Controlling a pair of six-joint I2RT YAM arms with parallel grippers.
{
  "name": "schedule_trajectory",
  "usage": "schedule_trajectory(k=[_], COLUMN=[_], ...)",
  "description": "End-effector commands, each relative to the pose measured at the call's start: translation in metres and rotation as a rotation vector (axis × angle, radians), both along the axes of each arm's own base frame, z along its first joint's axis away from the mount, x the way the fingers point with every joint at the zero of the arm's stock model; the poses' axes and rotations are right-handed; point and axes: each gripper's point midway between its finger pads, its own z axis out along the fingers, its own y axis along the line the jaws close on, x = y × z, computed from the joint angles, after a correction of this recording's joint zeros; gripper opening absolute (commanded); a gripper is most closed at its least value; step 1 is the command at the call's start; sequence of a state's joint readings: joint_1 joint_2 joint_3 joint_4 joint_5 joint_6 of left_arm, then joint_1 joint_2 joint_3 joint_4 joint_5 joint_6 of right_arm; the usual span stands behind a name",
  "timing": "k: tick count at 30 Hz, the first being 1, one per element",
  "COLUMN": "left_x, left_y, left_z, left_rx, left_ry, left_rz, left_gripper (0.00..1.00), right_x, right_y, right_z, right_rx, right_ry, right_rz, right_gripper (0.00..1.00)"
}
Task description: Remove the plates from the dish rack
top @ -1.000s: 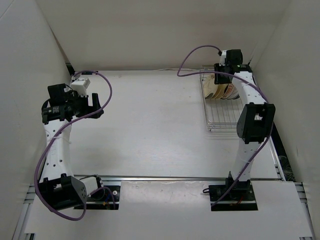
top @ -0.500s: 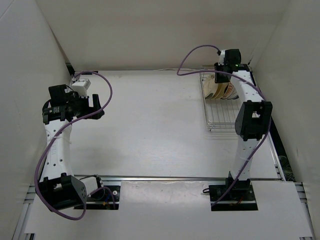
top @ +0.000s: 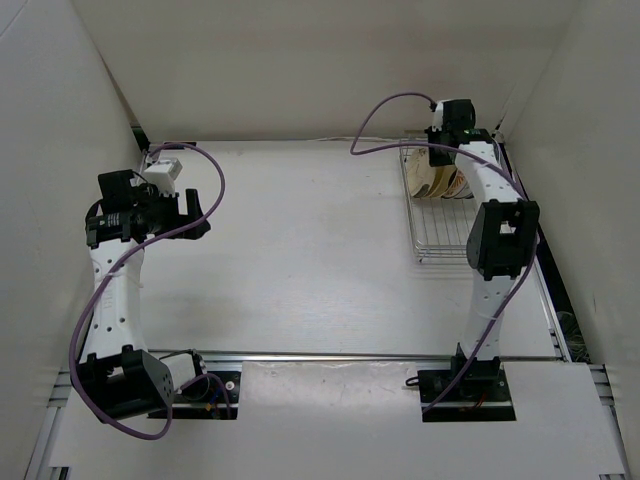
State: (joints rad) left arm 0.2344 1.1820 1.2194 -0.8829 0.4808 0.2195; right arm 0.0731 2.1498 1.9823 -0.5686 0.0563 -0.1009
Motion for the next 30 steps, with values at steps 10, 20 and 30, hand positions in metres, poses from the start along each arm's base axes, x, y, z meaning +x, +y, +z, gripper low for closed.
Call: schedule_trajectory(k=[10,20,30], left_x=[-0.009,-0.015,-0.042], left_y=[-0.013,-0.030,-0.097], left_z=[0.018,0.029,0.041], left_rx=[-0.039,-0.120,-0.529], left_ry=[-0.058,-0.087,-0.013], left_rz=[-0.038,-0.081,-0.424], left_gripper=[0.99,0.99,0.99], right_x=[-0.003,-0.070,-0.245], right_y=[0.002,0.009,0.183], right_z=[0.124,0.180,0.144], right_rx=[-0.111,-0.004,0.906], right_ry=[-0.292,-0.338,0.209], right_rz=[-0.103,-0.070,0.625], right_gripper=[0.00,0.00,0.00])
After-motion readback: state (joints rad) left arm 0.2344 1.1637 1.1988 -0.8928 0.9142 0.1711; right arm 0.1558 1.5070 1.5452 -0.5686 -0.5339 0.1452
